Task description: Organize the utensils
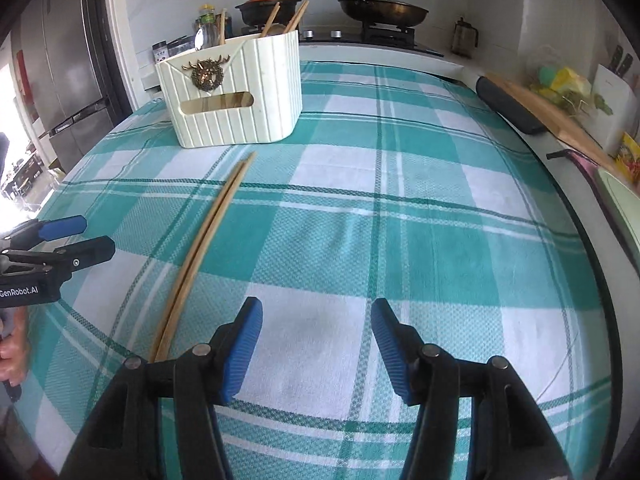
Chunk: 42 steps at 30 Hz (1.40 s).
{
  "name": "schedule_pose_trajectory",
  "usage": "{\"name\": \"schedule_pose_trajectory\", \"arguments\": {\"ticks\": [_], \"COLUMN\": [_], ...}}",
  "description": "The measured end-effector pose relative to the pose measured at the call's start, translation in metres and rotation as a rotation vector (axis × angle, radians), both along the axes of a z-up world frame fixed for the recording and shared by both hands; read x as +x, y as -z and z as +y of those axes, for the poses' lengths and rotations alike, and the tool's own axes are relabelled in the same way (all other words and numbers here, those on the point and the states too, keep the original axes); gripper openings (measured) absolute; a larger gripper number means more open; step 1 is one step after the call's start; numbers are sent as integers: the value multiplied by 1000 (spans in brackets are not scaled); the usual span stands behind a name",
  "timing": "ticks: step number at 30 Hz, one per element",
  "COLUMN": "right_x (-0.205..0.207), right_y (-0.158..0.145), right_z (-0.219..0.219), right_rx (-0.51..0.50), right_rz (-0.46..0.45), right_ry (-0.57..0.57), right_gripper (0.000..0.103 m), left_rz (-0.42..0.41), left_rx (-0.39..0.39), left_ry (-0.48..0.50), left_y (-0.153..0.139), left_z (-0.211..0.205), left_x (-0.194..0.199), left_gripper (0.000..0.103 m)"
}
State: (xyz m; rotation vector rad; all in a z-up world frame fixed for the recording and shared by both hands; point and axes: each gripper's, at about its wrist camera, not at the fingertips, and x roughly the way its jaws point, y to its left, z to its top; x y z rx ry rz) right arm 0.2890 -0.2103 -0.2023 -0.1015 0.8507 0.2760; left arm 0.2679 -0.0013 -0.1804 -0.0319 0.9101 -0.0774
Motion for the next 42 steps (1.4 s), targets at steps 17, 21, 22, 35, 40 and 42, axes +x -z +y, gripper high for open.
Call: {"name": "schedule_pose_trajectory", "arguments": {"ticks": [17, 21, 22, 35, 40, 42], "right_x": [-8, -7, -7, -6, -7, -7], "right_y": [18, 18, 18, 18, 18, 18], "right_z": [5, 5, 5, 5, 5, 5], "right_rx": [-29, -32, -34, -36, -36, -37], "right_rz": [1, 1, 0, 0, 0, 0], "right_ry": [74, 75, 75, 76, 76, 76], "right_gripper": [60, 60, 60, 61, 61, 61], "left_rz": [9, 11, 12, -4, -23, -22], "left_rx": [34, 31, 32, -55, -96, -82], "left_ry": [-33, -32, -31, -22, 16, 20], "left_y": [18, 19, 19, 12, -5, -6], "left_z": [-3, -2, -2, -1, -22, -33], "left_x": [-6, -5, -5, -5, 4, 10], "left_gripper": [95, 96, 96, 98, 98, 98]}}
